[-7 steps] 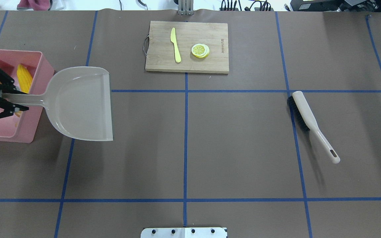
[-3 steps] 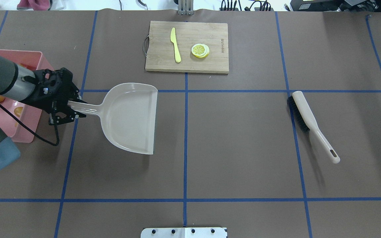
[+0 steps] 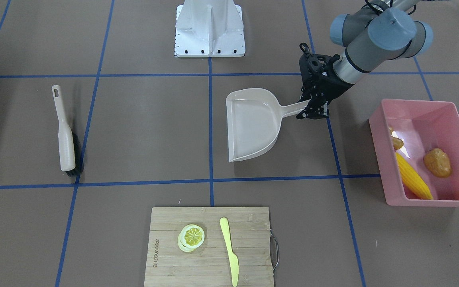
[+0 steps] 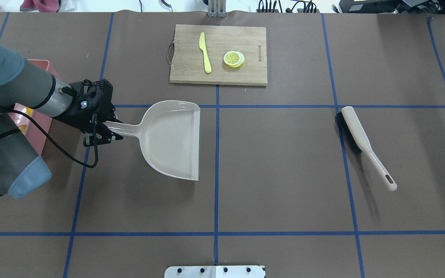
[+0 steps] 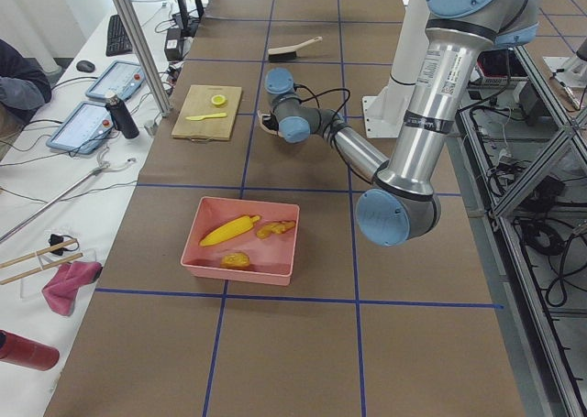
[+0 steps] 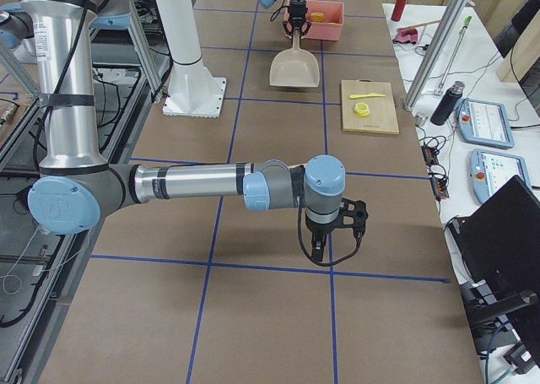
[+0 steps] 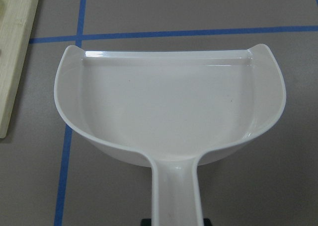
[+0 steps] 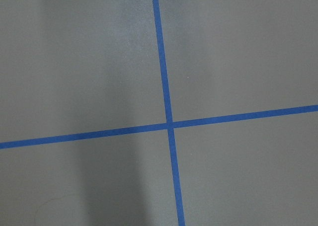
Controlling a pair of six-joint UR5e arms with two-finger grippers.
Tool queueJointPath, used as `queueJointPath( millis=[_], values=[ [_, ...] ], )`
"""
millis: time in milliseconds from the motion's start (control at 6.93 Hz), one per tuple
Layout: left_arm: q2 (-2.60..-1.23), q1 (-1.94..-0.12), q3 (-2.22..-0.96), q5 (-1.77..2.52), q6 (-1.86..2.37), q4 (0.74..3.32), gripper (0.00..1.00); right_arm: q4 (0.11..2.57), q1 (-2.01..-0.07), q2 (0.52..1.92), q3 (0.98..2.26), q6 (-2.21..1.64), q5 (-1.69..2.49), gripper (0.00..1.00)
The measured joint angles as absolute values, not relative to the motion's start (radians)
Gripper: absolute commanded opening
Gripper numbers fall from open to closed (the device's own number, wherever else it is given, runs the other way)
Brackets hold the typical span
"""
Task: Sweep and dump trash into bin
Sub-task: 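Lower the dustpan onto the table and open the left gripper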
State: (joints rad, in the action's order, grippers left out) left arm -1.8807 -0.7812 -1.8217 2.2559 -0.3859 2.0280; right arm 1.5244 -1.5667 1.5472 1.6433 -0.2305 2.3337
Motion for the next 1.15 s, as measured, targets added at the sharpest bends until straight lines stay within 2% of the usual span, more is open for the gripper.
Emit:
queueJointPath(
  millis=[1155],
  values=[
    [-1.883,-0.722,-1.795,2.252,-0.368,2.101,0.01,1.526,-1.563,1.554,1.632,-0.23,2.323,1.0]
  ],
)
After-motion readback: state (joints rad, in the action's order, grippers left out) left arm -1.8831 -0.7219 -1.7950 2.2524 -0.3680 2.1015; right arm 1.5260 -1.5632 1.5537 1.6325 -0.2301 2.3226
